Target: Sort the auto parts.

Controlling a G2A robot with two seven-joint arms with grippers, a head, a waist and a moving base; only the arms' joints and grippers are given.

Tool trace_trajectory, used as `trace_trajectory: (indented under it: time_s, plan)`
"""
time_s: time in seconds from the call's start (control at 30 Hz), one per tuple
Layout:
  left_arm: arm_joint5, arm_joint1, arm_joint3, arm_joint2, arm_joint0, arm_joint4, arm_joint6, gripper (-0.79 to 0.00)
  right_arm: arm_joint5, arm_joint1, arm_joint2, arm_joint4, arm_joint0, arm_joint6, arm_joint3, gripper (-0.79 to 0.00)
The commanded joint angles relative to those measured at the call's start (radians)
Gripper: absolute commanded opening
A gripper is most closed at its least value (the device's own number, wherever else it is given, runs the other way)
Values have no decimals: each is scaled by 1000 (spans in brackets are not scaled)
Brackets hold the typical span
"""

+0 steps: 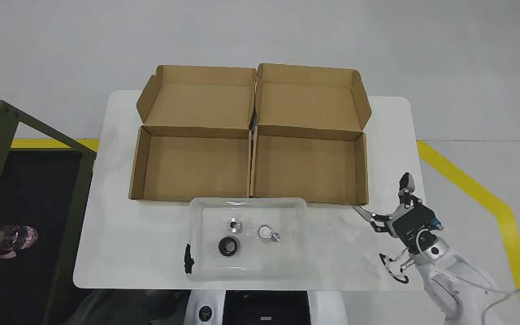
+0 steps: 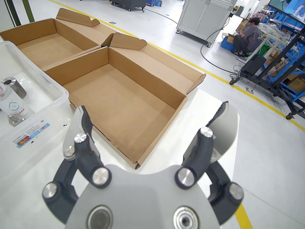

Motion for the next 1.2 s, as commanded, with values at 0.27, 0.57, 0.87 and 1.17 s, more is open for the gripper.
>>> trace_trajectory:
  time_s: [0.27, 0.57, 0.87, 1.17]
  plan:
    - [0, 0, 0, 0, 0, 0, 0, -1, 0, 0, 0, 0, 0, 0, 0, 0]
    - [0, 0, 0, 0, 0, 0, 0, 0, 0, 0, 0, 0, 0, 0, 0, 0]
    - [0, 0, 0, 0, 0, 0, 0, 0, -24, 1, -31, 8, 18, 35, -4, 0]
    - [0, 0, 0, 0, 0, 0, 0, 0, -141, 3, -176, 62, 142, 159, 16, 0]
